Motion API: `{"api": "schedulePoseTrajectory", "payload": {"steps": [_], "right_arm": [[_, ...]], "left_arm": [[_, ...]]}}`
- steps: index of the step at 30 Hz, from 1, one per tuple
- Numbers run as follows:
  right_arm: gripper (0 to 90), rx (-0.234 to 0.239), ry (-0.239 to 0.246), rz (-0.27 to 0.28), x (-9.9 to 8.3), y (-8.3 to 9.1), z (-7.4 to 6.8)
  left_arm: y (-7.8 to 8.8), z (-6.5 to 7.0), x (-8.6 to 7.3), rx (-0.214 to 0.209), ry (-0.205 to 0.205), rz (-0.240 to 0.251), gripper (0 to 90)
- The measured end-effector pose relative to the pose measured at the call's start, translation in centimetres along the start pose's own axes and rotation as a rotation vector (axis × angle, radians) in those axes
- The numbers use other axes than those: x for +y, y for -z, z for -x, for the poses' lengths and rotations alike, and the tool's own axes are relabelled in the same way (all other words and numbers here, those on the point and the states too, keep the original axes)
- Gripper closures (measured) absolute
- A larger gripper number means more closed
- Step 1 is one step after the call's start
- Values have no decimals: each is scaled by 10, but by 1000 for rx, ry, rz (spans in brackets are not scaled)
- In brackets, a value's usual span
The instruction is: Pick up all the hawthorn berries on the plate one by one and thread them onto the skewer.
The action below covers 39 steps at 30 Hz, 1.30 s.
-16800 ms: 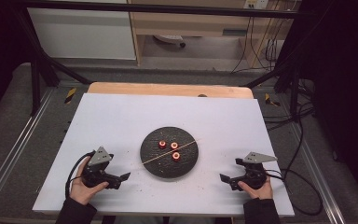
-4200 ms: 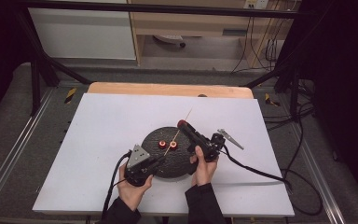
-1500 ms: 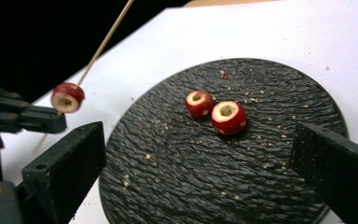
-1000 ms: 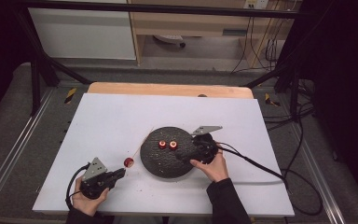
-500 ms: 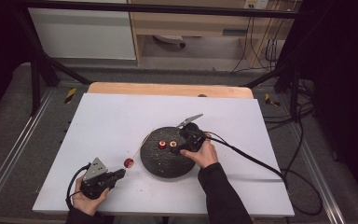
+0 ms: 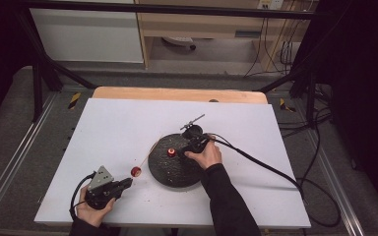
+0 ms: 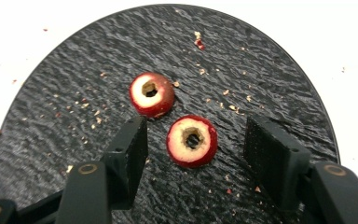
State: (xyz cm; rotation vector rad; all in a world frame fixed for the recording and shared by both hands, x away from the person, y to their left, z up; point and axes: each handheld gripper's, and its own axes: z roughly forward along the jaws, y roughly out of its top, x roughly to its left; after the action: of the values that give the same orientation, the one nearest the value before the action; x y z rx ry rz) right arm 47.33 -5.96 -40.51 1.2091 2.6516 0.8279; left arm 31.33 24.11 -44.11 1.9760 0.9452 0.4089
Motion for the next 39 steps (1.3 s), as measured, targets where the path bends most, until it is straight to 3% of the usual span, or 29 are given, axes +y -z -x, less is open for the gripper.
{"api": "schedulePoseTrajectory", "payload": {"steps": [12, 18, 30, 39], "right_arm": [[517, 17, -119, 1, 1, -11, 2], [557, 15, -145, -16, 1, -14, 3], [599, 41, -161, -38, 0, -16, 2], [601, 54, -143, 41, -2, 3, -3]], "left_arm": [[0, 0, 0, 1, 2, -1, 879], [0, 0, 0, -1, 1, -2, 879], [0, 0, 0, 2, 1, 0, 879], [0, 1, 0, 4, -4, 3, 879]]}}
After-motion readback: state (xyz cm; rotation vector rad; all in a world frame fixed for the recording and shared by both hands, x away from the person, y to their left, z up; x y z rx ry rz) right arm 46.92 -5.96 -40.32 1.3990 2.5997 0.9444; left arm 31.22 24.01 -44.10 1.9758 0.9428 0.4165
